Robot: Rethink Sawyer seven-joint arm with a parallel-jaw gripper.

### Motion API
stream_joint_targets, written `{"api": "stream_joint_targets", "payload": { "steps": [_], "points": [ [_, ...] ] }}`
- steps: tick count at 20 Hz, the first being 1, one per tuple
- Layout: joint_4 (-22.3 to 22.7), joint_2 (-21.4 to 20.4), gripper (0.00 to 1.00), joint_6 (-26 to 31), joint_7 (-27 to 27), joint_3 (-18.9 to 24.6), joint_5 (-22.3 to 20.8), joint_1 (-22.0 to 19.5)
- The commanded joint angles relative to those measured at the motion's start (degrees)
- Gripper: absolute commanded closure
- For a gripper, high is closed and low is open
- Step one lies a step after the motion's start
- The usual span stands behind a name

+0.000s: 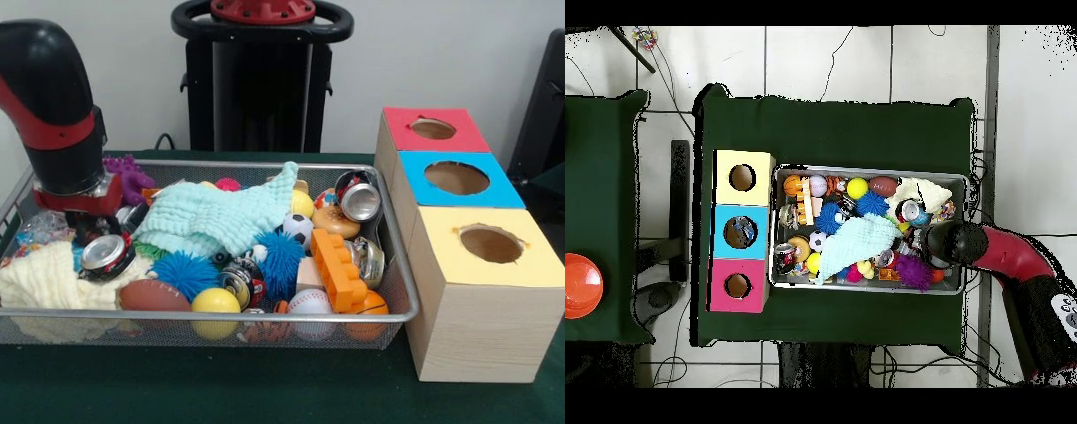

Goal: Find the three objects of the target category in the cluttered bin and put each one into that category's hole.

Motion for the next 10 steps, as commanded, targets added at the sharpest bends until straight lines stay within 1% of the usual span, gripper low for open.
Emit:
{"api": "stream_joint_targets", "payload": {
  "steps": [1, 6, 10],
  "points": [
    [-3.96, 3.41, 0.00, -3.41, -6.01, -0.57, -4.97, -1.32],
    [-3.20, 1.84, 0.00, -3.20, -5.65, -1.26, -5.14, -1.44],
    [-2.78, 1.18, 0.00, -1.74, -7.06, -0.28, -4.61, -2.48]
  ]
}}
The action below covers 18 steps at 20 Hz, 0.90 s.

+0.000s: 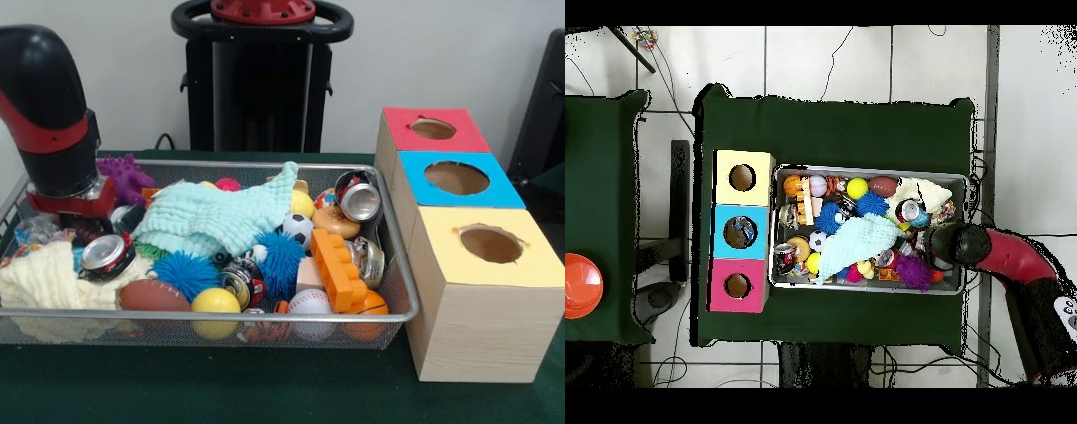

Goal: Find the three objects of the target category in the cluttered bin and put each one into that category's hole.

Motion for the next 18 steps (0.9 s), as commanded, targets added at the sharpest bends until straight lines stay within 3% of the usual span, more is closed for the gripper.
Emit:
{"api": "stream_joint_targets", "payload": {
  "steps": [1, 9, 18],
  "points": [
    [-1.91, 0.18, 0.00, -0.92, -7.25, 0.05, -3.42, -1.69],
    [1.15, -3.89, 0.00, 4.27, -8.58, 1.98, -0.09, -2.46],
    [3.82, -5.18, 0.00, 1.35, -6.88, 2.09, -0.62, -2.68]
  ]
}}
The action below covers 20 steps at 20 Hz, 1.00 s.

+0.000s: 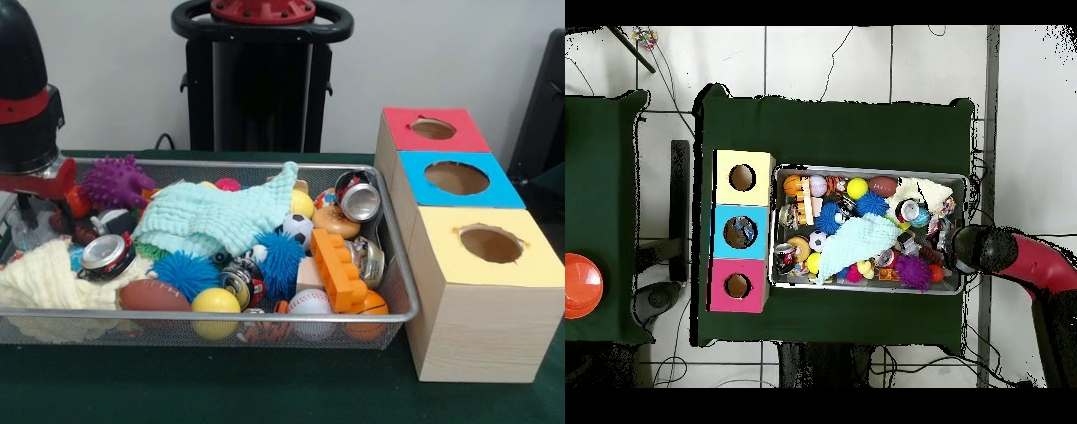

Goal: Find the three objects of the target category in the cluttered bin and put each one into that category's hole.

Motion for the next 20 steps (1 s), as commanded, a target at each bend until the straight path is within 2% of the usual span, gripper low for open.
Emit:
{"api": "stream_joint_targets", "payload": {
  "steps": [1, 13, 20],
  "points": [
    [3.69, -0.93, 0.00, 1.25, -7.03, 2.21, -0.63, -0.40],
    [3.20, 2.18, 0.00, -1.63, -6.03, 2.66, -1.37, -0.02],
    [2.06, 3.11, 0.00, -0.85, -7.68, 3.29, -1.27, -0.56]
  ]
}}
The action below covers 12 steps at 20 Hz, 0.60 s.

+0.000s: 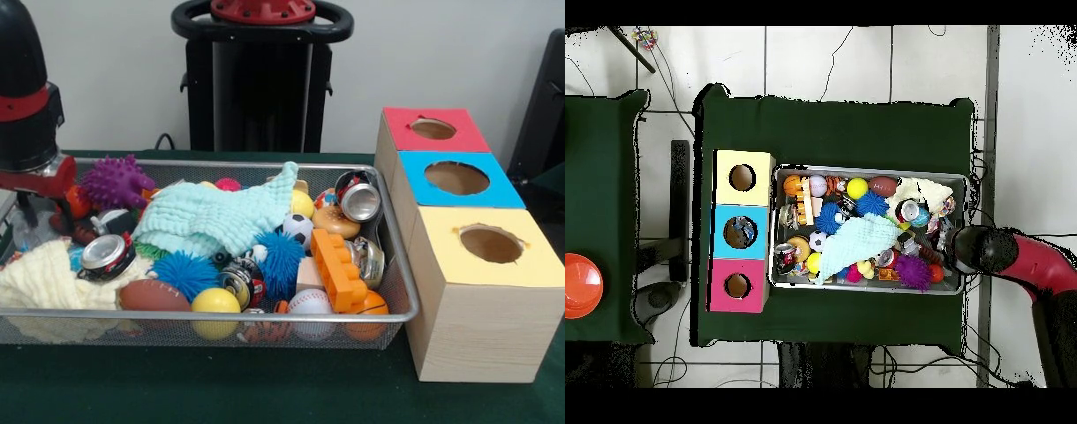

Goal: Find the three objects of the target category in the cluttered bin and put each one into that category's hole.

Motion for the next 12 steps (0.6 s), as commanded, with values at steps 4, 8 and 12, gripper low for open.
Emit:
{"api": "stream_joint_targets", "payload": {
  "steps": [4, 8, 12],
  "points": [
    [1.63, 2.59, 0.00, 0.09, -8.76, 3.42, -1.21, -0.94],
    [-0.04, 4.66, 0.00, -0.64, -9.68, 3.62, -1.87, -1.40],
    [-1.09, 4.41, 0.00, 1.50, -10.92, 3.61, -1.69, -1.52]
  ]
}}
